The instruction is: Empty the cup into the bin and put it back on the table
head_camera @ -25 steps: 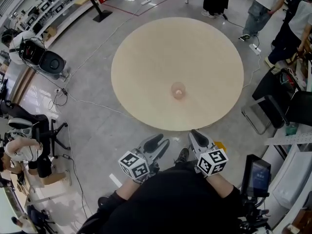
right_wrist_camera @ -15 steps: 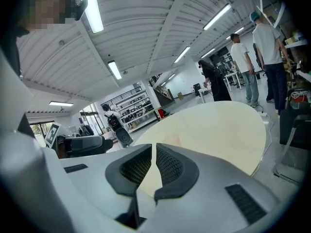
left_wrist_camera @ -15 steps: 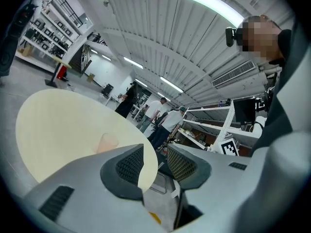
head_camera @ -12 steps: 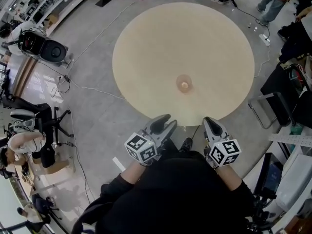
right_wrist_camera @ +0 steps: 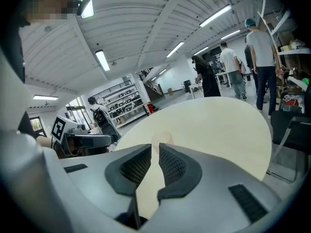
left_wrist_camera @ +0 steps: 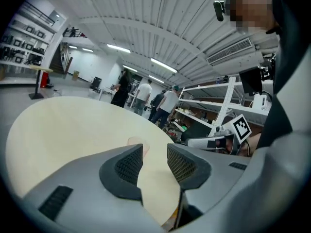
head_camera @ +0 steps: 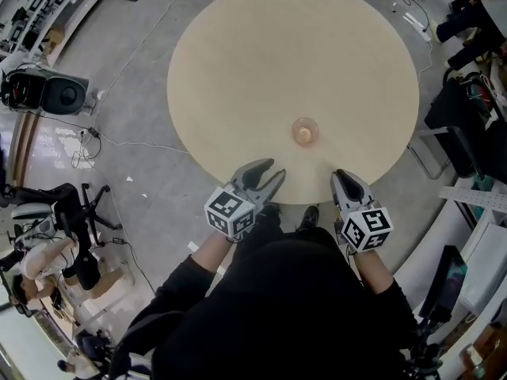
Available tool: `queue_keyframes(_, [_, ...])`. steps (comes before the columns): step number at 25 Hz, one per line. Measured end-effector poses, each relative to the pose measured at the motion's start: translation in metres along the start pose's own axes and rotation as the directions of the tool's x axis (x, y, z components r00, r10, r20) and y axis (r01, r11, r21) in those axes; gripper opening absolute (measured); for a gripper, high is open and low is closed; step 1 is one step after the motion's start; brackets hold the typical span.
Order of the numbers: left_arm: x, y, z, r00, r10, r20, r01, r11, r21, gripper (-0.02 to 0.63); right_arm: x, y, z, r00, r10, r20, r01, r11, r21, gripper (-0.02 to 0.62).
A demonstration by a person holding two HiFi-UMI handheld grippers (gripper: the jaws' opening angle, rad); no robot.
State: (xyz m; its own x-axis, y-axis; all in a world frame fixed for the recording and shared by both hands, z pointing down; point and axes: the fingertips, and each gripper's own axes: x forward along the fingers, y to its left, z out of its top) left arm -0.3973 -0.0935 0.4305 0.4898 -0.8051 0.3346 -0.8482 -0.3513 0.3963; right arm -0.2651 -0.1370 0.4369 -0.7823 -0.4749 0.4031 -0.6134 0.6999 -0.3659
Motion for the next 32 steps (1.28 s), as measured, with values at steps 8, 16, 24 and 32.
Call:
queue_keyframes(8, [0.046, 0.05, -0.011, 0.976, -0.13, -0.177, 0.158, 0.976, 0.15, 0.187, 0.056, -0.001, -0.014, 0.999, -0.032, -0.039, 0.031, 0.999, -0.025, 0.156])
queue_keyframes(16, [0.1, 0.079, -0.037, 0.887, -0.24, -0.394, 0.381, 0.862, 0.333, 0.255, 0.103, -0.03, -0.034, 0.993, -0.069, -0.097, 0.048, 0.978, -0.203, 0.263])
queue_keyframes(24, [0.126, 0.089, -0.053, 0.782, -0.321, -0.534, 0.557, 0.745, 0.368, 0.26, 0.137, -0.04, -0.048, 0.988, -0.029, -0.153, -0.007, 0.972, -0.234, 0.295])
queue_keyframes(32, [0.143, 0.094, -0.066, 0.717, -0.336, -0.61, 0.645, 0.652, 0.398, 0.261, 0.151, -0.047, -0.059, 0.983, -0.061, -0.172, 0.011, 0.96, -0.28, 0.279])
